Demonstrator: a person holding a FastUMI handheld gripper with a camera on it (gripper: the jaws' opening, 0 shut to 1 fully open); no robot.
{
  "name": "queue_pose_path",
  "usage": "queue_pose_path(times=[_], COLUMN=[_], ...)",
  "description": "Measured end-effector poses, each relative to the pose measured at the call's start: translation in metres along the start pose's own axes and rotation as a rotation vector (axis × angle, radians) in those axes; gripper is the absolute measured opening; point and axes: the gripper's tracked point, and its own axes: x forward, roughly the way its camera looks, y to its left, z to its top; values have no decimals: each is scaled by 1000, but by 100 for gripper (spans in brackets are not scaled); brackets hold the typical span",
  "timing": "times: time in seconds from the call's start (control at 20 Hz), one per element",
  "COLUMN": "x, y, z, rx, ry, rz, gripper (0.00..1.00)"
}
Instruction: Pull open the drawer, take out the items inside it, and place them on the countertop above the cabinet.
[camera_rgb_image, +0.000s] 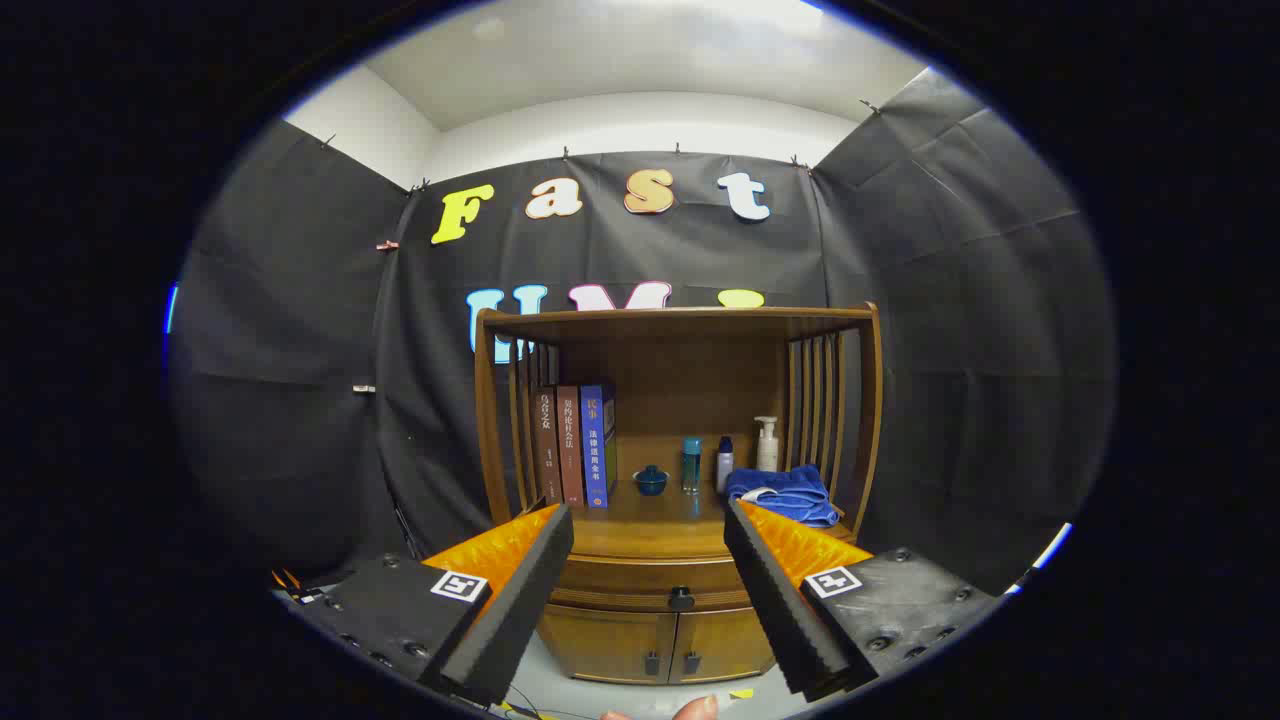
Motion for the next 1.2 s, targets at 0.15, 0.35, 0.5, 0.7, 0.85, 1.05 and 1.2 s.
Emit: queue_pose_path(times=[0.15, 0.35, 0.5, 0.7, 0.85, 1.05, 1.2], x=[1, 1, 1, 1, 7, 35, 75], y=[-1, 0, 0, 0, -3, -8, -2], z=[0, -1, -1, -3, -3, -5, -41], rx=[-2, 1, 0, 2, 9, 10, 19], ry=[0, 3, 0, 2, 0, -42, -16], rz=[-7, -13, -12, -11, -18, -26, 12], gripper=[99, 99, 99, 99, 99, 99, 99])
